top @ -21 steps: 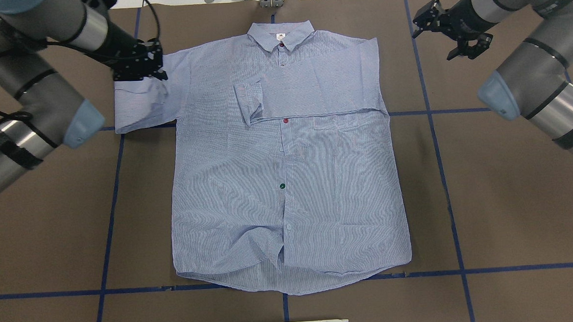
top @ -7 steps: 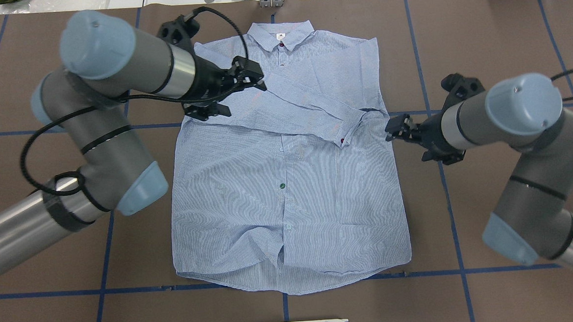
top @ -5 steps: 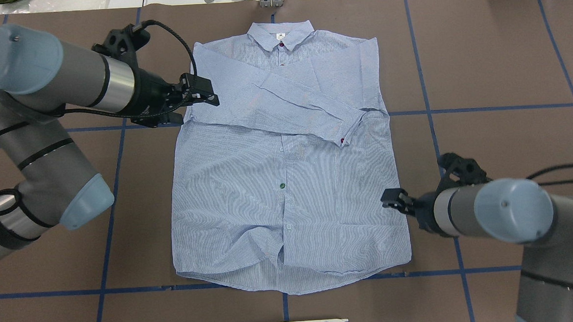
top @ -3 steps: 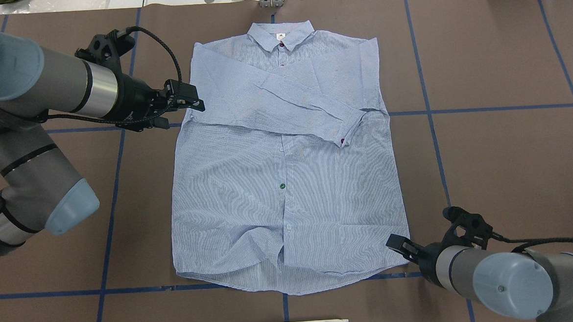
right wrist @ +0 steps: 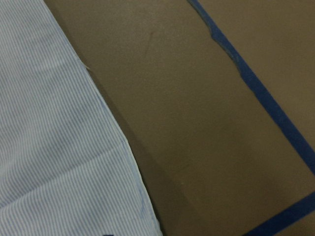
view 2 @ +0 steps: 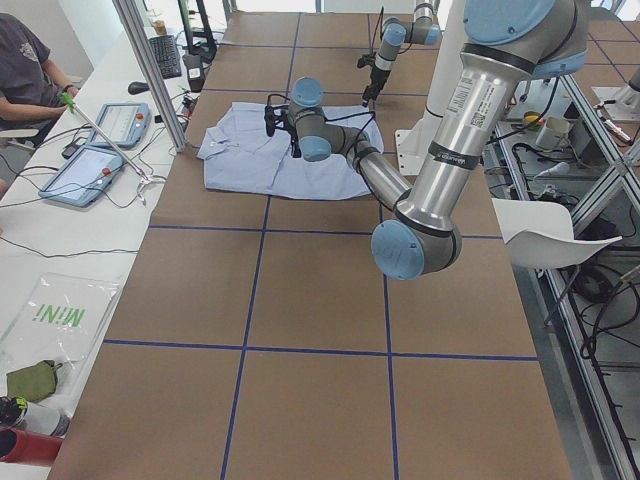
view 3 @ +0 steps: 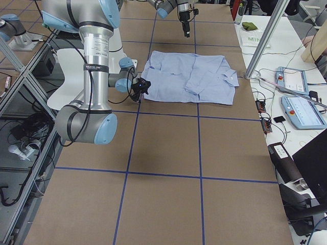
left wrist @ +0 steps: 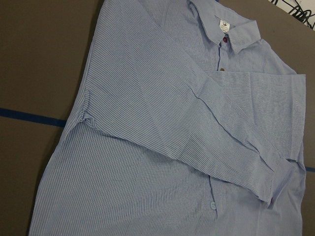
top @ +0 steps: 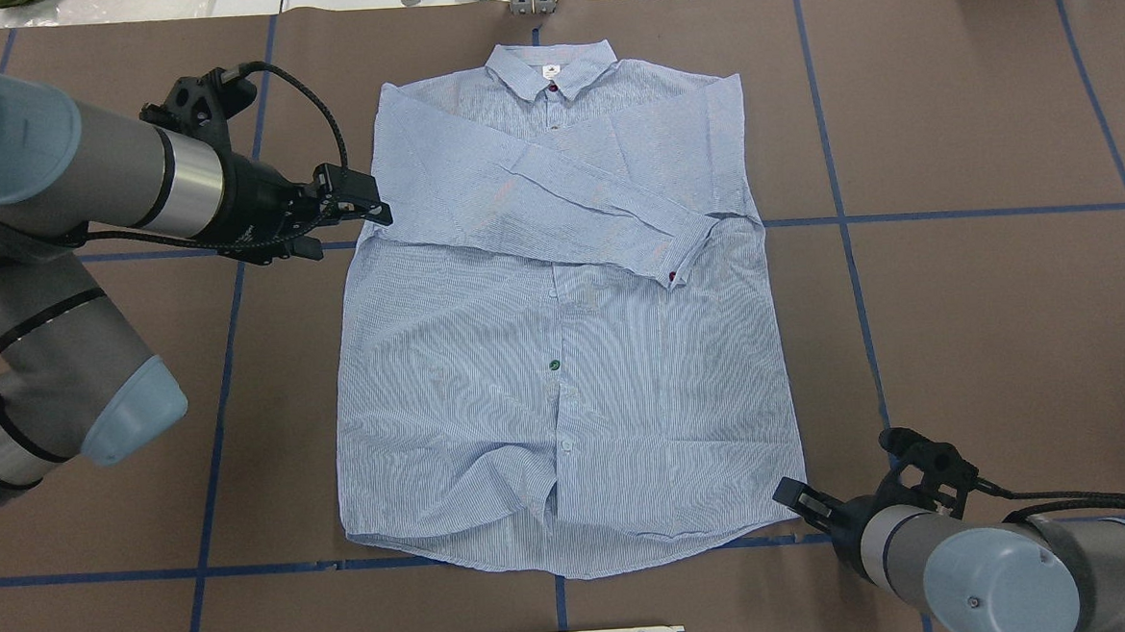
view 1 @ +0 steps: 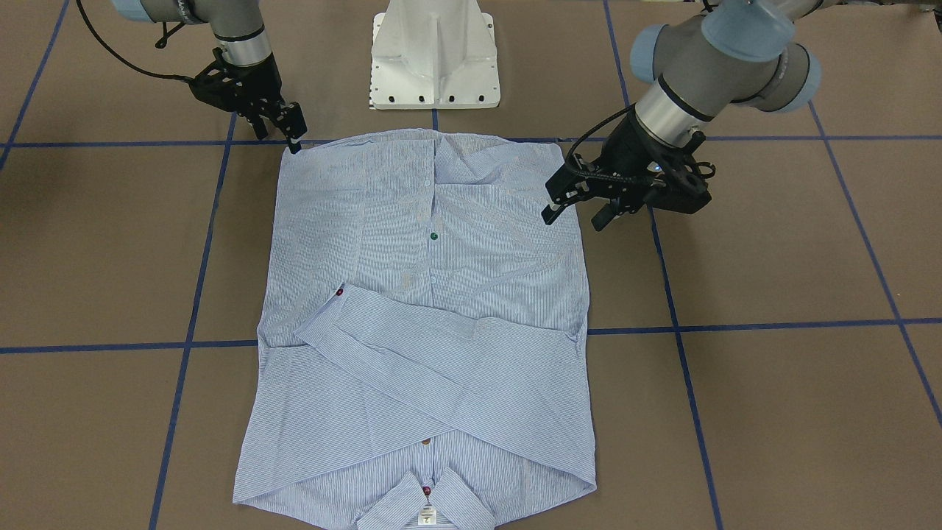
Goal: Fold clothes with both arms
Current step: 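Move the left gripper to one hem corner while the right gripper moves to the other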
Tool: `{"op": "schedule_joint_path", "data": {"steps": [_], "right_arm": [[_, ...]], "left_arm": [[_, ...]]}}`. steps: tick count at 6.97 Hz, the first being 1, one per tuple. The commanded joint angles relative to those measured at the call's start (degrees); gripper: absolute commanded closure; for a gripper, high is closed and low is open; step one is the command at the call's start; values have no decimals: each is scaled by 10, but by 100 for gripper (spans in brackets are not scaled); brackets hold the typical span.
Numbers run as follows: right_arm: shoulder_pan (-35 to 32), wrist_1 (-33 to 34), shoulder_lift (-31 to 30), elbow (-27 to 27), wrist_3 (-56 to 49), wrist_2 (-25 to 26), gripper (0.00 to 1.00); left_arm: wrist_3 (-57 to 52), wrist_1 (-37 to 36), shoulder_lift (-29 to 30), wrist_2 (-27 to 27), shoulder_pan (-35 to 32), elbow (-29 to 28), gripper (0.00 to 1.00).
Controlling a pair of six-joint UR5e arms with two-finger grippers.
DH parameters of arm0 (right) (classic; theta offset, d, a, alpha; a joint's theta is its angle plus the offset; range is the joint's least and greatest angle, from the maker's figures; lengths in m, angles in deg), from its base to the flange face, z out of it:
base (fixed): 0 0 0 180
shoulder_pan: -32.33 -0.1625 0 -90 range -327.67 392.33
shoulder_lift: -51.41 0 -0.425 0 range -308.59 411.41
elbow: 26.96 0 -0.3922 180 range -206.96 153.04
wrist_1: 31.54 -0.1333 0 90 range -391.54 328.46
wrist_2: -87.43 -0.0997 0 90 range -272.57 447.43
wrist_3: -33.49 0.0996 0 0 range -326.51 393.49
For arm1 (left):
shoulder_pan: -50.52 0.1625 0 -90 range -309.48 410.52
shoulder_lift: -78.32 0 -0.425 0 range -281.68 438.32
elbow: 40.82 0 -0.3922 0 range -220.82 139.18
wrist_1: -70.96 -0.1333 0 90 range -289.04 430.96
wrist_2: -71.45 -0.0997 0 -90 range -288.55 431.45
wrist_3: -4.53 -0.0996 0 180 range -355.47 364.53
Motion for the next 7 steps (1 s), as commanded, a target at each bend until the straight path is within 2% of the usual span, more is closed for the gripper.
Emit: {"op": "schedule_joint_path", "data": {"steps": [1, 3, 4, 5, 6, 7], "right_arm": [[1, 1, 6, -4, 6, 1, 24], [4, 1, 8, -8, 6, 1, 26], [4, 1, 8, -8, 6, 1, 37], [3, 1, 8, -6, 9, 2, 75], [3, 1, 9, -7, 9, 2, 100], [3, 1, 9, -9, 9, 1, 100]], "left_arm": [[-1, 0, -2, 0, 0, -1, 0], [-2, 1, -14, -1, 2, 1, 0], [-1, 1, -14, -1, 1, 4, 0], [-1, 1, -14, -1, 1, 4, 0], [-1, 1, -14, -3, 1, 3, 0], [-1, 1, -14, -5, 2, 4, 0]]}}
